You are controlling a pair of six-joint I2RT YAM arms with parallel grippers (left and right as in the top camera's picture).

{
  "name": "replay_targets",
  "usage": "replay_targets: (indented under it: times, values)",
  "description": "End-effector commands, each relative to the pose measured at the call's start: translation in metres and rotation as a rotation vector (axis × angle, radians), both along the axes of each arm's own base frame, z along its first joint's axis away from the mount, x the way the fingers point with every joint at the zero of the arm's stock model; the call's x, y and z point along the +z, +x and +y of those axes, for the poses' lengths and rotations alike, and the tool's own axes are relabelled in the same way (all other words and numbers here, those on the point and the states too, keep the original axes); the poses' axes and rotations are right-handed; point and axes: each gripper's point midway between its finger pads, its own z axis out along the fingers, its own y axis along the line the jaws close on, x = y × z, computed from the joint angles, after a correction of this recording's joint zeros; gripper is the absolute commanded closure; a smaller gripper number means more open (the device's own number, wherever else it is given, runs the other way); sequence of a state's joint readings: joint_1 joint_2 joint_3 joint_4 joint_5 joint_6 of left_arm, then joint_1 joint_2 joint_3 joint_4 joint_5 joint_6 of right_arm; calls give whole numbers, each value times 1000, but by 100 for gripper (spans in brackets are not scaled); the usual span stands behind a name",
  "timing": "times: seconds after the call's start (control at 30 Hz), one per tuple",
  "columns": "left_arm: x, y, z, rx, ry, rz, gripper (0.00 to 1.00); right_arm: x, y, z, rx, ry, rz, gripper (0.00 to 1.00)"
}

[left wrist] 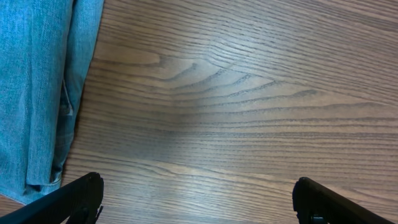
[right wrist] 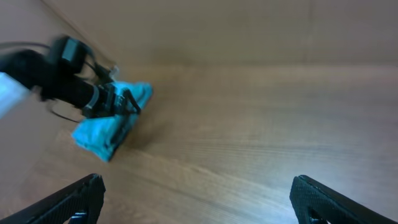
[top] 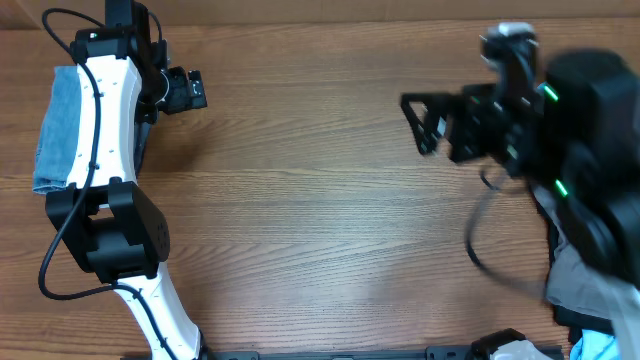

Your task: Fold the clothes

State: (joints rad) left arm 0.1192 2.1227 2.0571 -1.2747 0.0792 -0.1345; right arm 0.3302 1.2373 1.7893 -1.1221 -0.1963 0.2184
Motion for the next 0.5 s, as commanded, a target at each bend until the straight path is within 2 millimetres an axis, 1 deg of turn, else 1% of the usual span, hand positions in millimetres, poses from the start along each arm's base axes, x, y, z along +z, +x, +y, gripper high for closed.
replay_targets:
  times: [0.0,0.07,0.13,0.2,0.23,0.27,0.37,0.47]
  values:
    - [13,2,1,6,-8,-34,0,45,-56,-25,-34,18,-169,0]
    - [13,2,1,6,-8,-34,0,56,-93,-38,-31,42,-228,0]
    - [13,2,1,6,-7,-34,0,57,-120,-47,-29,62,-256,0]
    - [13,2,1,6,-7,-34,0,50,-151,-55,-12,78,-289,0]
    - [13,2,1,6,-8,-34,0,44,-162,-59,-6,83,-302,0]
    - [13,2,1,6,-7,-34,0,33,-173,-63,-8,85,-310,0]
    - [13,2,1,6,-7,-34,0,7,-187,-71,-18,82,-309,0]
    - [13,2,1,6,-7,-34,0,-26,-190,-74,-39,77,-303,0]
